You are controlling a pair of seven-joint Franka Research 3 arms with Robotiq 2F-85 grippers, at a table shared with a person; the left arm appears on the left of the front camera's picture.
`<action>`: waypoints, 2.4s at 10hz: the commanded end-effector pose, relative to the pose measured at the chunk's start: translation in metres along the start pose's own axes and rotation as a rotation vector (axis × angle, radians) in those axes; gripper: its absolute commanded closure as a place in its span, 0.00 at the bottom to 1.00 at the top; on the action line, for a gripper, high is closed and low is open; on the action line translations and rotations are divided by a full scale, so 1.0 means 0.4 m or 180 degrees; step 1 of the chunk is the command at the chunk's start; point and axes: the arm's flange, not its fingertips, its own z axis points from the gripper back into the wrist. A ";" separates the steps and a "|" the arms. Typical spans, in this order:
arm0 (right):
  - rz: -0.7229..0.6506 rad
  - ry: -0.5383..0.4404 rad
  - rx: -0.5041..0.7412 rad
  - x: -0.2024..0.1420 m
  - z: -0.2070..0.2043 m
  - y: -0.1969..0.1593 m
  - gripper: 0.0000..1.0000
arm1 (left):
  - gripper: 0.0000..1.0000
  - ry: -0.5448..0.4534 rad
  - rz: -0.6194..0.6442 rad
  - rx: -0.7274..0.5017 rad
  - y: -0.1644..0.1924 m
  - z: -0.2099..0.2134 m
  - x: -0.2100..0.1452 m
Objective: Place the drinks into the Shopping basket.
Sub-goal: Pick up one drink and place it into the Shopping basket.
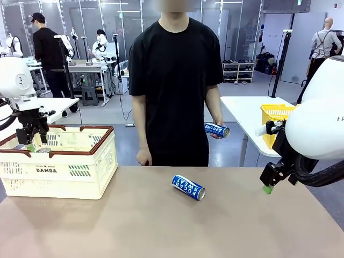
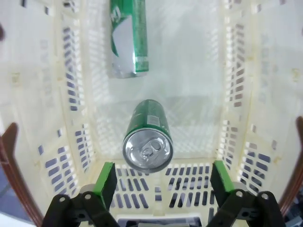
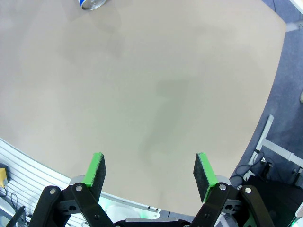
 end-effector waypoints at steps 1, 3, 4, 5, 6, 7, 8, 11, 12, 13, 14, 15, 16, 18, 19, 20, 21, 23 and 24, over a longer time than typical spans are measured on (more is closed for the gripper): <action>0.0017 0.0008 0.0021 -0.001 -0.001 -0.001 0.07 | 0.00 0.0047 -0.0082 0.0270 -0.036 0.073 0.019; 0.0017 0.0008 0.0021 -0.001 -0.001 -0.001 0.07 | 0.00 0.0156 -0.0003 0.0176 -0.106 0.134 0.051; 0.0017 0.0008 0.0021 -0.001 -0.001 -0.001 0.07 | 0.00 0.0073 -0.0006 0.0121 -0.137 0.159 0.066; 0.0017 0.0008 0.0021 -0.001 -0.001 -0.001 0.07 | 0.00 -0.0100 -0.0158 0.0109 -0.180 0.182 0.088; 0.0017 0.0008 0.0021 -0.001 -0.001 -0.001 0.07 | 0.00 -0.0240 -0.0384 0.0173 -0.238 0.202 0.113; 0.0017 0.0008 0.0021 -0.001 -0.001 -0.001 0.07 | 0.00 -0.0314 -0.0538 0.0137 -0.305 0.212 0.134; 0.0017 0.0008 0.0021 -0.001 -0.001 -0.001 0.07 | 0.00 -0.0440 -0.0666 0.0032 -0.374 0.217 0.146; 0.0017 0.0008 0.0021 -0.001 -0.001 -0.001 0.07 | 0.00 -0.0366 -0.0802 0.0014 -0.557 0.191 0.169; 0.0017 0.0008 0.0021 -0.001 -0.001 -0.001 0.07 | 0.00 -0.0348 -0.0780 -0.0002 -0.590 0.163 0.181; 0.0017 0.0008 0.0021 -0.001 -0.001 -0.001 0.07 | 0.00 -0.0284 -0.0878 -0.0070 -0.601 0.134 0.184; 0.0017 0.0008 0.0021 -0.001 -0.001 -0.001 0.07 | 0.00 -0.0291 -0.0987 -0.0191 -0.595 0.109 0.183; 0.0017 0.0008 0.0021 -0.001 -0.001 -0.001 0.07 | 0.00 -0.0199 -0.1075 -0.0162 -0.585 0.100 0.167; 0.0017 0.0008 0.0021 -0.001 -0.001 -0.001 0.07 | 0.00 -0.0377 -0.0836 -0.0193 -0.607 0.135 0.187; 0.0017 0.0008 0.0021 -0.001 -0.001 -0.001 0.07 | 0.00 -0.0377 -0.0836 -0.0193 -0.607 0.135 0.187; 0.0017 0.0008 0.0021 -0.001 -0.001 -0.001 0.07 | 0.00 -0.0377 -0.0836 -0.0193 -0.607 0.135 0.187; 0.0017 0.0008 0.0021 -0.001 -0.001 -0.001 0.07 | 0.00 -0.0333 -0.0894 -0.0207 -0.604 0.118 0.184; 0.0017 0.0008 0.0021 -0.001 -0.001 -0.001 0.07 | 0.00 -0.0269 -0.1313 -0.0121 -0.593 0.119 0.256; 0.0017 0.0008 0.0021 -0.001 -0.001 -0.001 0.07 | 0.00 -0.0030 -0.1944 -0.0166 -0.541 0.130 0.479; 0.0017 0.0008 0.0021 -0.001 -0.001 -0.001 0.07 | 0.00 0.0079 -0.2197 -0.0211 -0.522 0.136 0.589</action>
